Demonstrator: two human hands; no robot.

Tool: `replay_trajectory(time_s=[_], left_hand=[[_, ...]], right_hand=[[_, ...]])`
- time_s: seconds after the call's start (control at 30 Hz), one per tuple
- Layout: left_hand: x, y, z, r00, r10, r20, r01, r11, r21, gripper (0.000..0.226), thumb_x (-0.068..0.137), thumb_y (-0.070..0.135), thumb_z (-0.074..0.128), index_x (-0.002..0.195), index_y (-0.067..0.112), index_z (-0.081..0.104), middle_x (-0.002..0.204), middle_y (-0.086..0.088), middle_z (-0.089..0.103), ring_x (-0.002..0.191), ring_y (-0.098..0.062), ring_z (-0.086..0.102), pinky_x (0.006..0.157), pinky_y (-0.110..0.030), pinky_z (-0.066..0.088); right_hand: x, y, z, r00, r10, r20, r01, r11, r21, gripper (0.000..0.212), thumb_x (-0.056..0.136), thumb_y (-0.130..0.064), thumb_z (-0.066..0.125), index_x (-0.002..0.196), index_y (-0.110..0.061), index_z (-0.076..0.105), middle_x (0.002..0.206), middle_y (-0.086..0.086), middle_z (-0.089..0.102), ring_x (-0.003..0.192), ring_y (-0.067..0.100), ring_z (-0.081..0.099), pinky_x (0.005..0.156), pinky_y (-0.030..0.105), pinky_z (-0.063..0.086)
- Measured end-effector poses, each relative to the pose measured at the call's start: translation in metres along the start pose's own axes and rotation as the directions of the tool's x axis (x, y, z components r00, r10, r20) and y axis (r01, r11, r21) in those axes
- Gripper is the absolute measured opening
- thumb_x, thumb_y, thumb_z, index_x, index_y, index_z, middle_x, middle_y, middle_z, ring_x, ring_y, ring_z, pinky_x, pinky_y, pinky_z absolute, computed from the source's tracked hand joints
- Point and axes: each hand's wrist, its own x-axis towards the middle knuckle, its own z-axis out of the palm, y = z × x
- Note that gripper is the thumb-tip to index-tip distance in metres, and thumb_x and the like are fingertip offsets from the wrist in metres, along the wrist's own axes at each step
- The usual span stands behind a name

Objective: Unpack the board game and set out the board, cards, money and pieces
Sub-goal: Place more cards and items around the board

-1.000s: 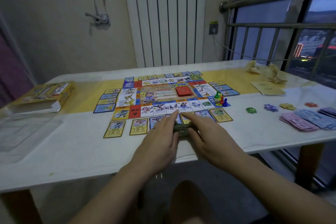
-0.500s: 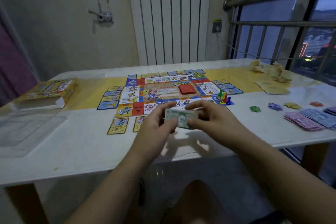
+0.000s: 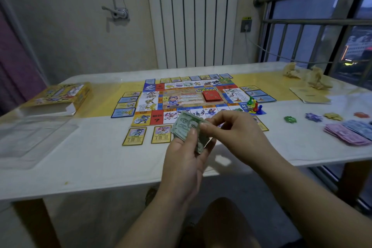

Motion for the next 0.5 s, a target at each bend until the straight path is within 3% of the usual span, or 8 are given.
replay_trajectory(time_s=[0.07, 0.13, 0.2, 0.27, 0.33, 0.4, 0.5], left_hand=[[0.004, 0.006, -0.002, 0.998, -0.028, -0.058, 0.028, 1.0, 0.008, 0.02, 0.098, 0.012, 0.042, 0.104, 0.009, 0.06, 0.093, -0.009, 0.074, 0.088, -0.017, 0.071, 0.071, -0.028, 0.059], [0.01, 0.018, -0.008, 0.992, -0.03, -0.121, 0.028, 0.999, -0.018, 0.019, 0.099, 0.012, 0.041, 0.099, 0.008, 0.059, 0.087, -0.011, 0.073, 0.079, -0.018, 0.072, 0.064, -0.027, 0.059], [0.017, 0.032, -0.019, 0.988, 0.01, -0.151, -0.012, 1.0, -0.01, 0.02, 0.099, 0.012, 0.04, 0.101, 0.006, 0.059, 0.083, -0.008, 0.074, 0.074, -0.016, 0.072, 0.06, -0.024, 0.058], [0.022, 0.043, -0.029, 0.987, 0.049, -0.151, -0.044, 0.998, 0.033, 0.02, 0.099, 0.012, 0.041, 0.104, 0.006, 0.06, 0.08, -0.004, 0.074, 0.072, -0.012, 0.071, 0.057, -0.021, 0.055], [0.024, 0.048, -0.034, 0.988, 0.069, -0.137, -0.053, 0.992, 0.119, 0.018, 0.098, 0.011, 0.044, 0.103, 0.007, 0.061, 0.077, -0.001, 0.074, 0.07, -0.008, 0.07, 0.056, -0.018, 0.054], [0.025, 0.049, -0.034, 0.991, 0.075, -0.11, -0.05, 0.976, 0.214, 0.016, 0.096, 0.011, 0.047, 0.101, 0.009, 0.062, 0.076, 0.002, 0.074, 0.067, -0.005, 0.069, 0.055, -0.016, 0.053], [0.025, 0.05, -0.035, 0.996, 0.065, -0.055, -0.042, 0.937, 0.346, 0.012, 0.094, 0.011, 0.051, 0.095, 0.015, 0.063, 0.074, 0.003, 0.074, 0.064, -0.003, 0.068, 0.054, -0.015, 0.052]], right_hand=[[0.004, 0.004, -0.001, 1.0, -0.007, -0.031, 0.007, 1.0, -0.015, 0.016, 0.083, -0.029, 0.069, 0.068, -0.025, 0.066, 0.071, -0.006, 0.067, 0.064, 0.013, 0.057, 0.061, 0.024, 0.046], [0.011, 0.009, -0.008, 0.998, 0.047, -0.05, -0.046, 0.999, 0.023, 0.016, 0.086, -0.027, 0.066, 0.071, -0.023, 0.07, 0.076, -0.003, 0.07, 0.075, 0.02, 0.063, 0.069, 0.029, 0.049], [0.015, 0.013, -0.019, 0.99, 0.139, 0.023, -0.139, 0.99, 0.017, 0.015, 0.087, -0.026, 0.064, 0.075, -0.021, 0.071, 0.081, -0.001, 0.072, 0.086, 0.021, 0.065, 0.074, 0.031, 0.049], [0.016, 0.015, -0.024, 0.959, 0.204, 0.195, -0.183, 0.976, -0.123, 0.012, 0.086, -0.026, 0.065, 0.077, -0.021, 0.072, 0.082, -0.005, 0.072, 0.085, 0.017, 0.066, 0.077, 0.029, 0.049], [0.016, 0.015, -0.019, 0.933, 0.206, 0.296, -0.117, 0.95, -0.29, 0.005, 0.085, -0.027, 0.067, 0.083, -0.025, 0.071, 0.08, -0.01, 0.07, 0.077, 0.005, 0.063, 0.068, 0.019, 0.047], [0.019, 0.015, -0.009, 0.942, 0.17, 0.29, -0.042, 0.915, -0.401, 0.008, 0.084, -0.029, 0.069, 0.091, -0.027, 0.067, 0.08, -0.011, 0.065, 0.071, 0.001, 0.057, 0.062, 0.017, 0.042], [0.021, 0.019, 0.001, 0.964, 0.138, 0.227, 0.004, 0.846, -0.533, 0.023, 0.081, -0.032, 0.071, 0.101, -0.027, 0.062, 0.082, -0.01, 0.06, 0.073, 0.003, 0.053, 0.065, 0.02, 0.044]])
